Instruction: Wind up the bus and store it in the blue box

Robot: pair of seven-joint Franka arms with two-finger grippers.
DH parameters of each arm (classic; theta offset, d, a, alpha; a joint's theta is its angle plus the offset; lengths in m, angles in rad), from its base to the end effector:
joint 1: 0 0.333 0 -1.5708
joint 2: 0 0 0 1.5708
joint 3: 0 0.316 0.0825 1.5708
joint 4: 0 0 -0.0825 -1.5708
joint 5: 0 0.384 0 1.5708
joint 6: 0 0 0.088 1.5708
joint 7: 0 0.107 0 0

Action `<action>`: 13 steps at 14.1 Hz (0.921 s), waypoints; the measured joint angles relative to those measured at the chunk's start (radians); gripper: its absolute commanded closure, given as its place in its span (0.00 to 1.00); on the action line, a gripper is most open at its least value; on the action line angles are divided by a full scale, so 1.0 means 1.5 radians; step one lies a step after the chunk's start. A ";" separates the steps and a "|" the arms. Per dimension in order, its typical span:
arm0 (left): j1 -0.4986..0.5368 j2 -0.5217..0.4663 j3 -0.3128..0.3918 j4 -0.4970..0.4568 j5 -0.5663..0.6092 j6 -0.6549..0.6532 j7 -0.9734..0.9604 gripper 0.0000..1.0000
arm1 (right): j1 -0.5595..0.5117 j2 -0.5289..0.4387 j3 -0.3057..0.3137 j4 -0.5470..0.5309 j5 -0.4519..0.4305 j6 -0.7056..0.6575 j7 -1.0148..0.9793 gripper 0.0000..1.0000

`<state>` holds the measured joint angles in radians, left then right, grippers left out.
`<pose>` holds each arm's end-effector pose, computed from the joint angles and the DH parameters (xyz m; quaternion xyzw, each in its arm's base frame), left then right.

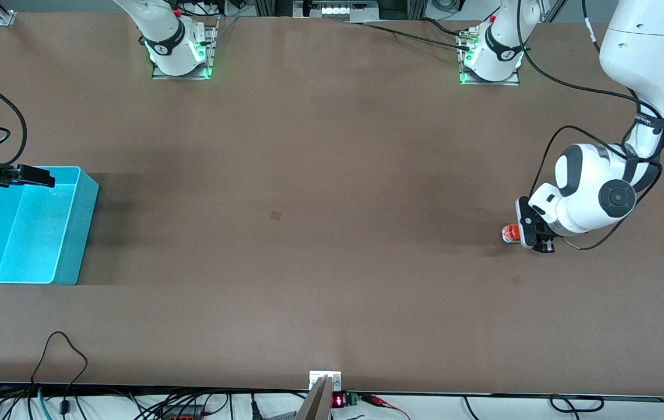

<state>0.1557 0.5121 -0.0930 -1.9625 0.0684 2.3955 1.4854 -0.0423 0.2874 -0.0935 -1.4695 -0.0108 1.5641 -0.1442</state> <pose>0.6074 0.0401 0.2050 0.7431 -0.6681 -0.0267 0.0271 0.6220 -0.0792 0.5015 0.9952 0.0053 -0.0973 0.0052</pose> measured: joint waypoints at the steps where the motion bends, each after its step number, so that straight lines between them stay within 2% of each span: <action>1: 0.018 0.000 0.001 0.000 0.000 0.000 0.012 0.65 | 0.000 0.000 0.000 0.000 0.000 0.000 0.000 0.00; 8: 0.150 0.010 0.003 0.013 0.021 0.015 0.162 0.64 | 0.004 0.000 0.000 0.000 0.000 0.000 0.000 0.00; 13: 0.174 0.014 0.002 0.018 0.022 0.019 0.255 0.64 | 0.004 0.000 0.000 0.000 0.000 0.000 0.000 0.00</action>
<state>0.4171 0.5333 -0.0899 -1.9355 0.1009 2.4239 1.8674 -0.0357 0.2875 -0.0935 -1.4695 -0.0108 1.5644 -0.1442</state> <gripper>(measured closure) 0.502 0.000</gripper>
